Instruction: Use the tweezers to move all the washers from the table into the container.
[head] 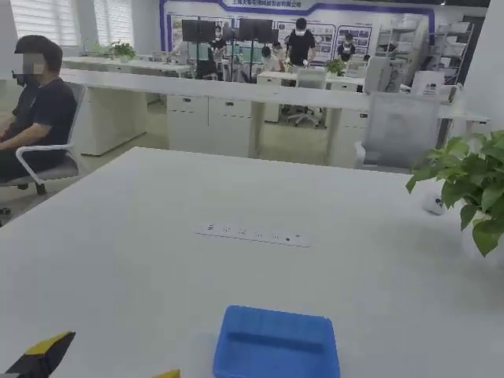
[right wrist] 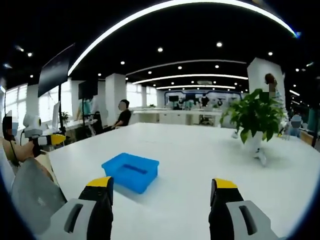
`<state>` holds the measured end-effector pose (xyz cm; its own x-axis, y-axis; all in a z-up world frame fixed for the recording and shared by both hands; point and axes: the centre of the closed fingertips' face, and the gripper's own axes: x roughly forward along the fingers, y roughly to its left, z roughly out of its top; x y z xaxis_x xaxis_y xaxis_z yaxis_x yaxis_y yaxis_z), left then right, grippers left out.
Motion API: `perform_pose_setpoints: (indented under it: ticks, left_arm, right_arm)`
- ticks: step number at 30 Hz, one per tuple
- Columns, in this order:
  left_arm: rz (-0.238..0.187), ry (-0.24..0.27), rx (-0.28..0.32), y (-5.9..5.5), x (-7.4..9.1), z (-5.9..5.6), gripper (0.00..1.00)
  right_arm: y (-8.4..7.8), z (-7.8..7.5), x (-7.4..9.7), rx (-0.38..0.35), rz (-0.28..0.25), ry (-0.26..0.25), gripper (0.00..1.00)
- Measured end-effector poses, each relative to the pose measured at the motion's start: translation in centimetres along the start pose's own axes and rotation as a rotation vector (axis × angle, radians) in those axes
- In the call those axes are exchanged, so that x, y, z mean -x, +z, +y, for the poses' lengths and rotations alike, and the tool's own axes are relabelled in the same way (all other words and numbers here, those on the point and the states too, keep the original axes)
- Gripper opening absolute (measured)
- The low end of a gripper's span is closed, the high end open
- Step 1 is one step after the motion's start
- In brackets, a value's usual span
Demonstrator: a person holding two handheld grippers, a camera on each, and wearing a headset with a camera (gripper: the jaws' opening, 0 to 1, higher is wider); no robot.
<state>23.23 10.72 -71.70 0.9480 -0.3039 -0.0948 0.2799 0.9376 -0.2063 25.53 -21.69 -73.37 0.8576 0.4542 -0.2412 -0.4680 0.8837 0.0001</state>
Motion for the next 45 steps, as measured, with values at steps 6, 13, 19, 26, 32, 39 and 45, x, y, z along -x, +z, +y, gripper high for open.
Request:
perform_pose_setpoints:
  ticks: [6, 13, 19, 26, 32, 39, 45]
  left_arm:
    - [0.020, -0.003, -0.012, -0.4, -0.1, 0.0, 0.89]
    - [0.014, 0.029, -0.010, -0.2, 0.2, 0.6, 0.86]
    - [0.031, 0.005, -0.002, -0.5, 0.0, 0.2, 0.86]
    - [0.027, -0.007, -0.007, -0.4, 0.0, 0.1, 0.85]
    - [0.042, -0.031, -0.002, -0.7, -0.2, -0.4, 0.84]
    - [0.038, -0.036, -0.015, -0.6, -0.2, -0.6, 0.84]
    - [0.023, -0.023, -0.012, -0.4, 0.0, -0.3, 0.84]
  right_arm:
    - [-0.2, 0.6, -0.2, 0.018, 0.018, 0.024, 0.78]
    - [0.0, 0.5, 0.0, 0.011, 0.007, 0.017, 0.77]
    - [0.1, 0.2, 0.1, -0.002, -0.002, 0.010, 0.76]
    - [-0.1, 0.2, 0.0, 0.004, 0.010, 0.013, 0.76]
    - [-1.0, 0.4, -0.3, 0.009, 0.055, 0.021, 0.75]
    - [-1.2, 0.3, -0.3, 0.023, 0.064, 0.015, 0.75]
    - [-0.9, 0.3, -0.2, 0.031, 0.051, 0.011, 0.76]
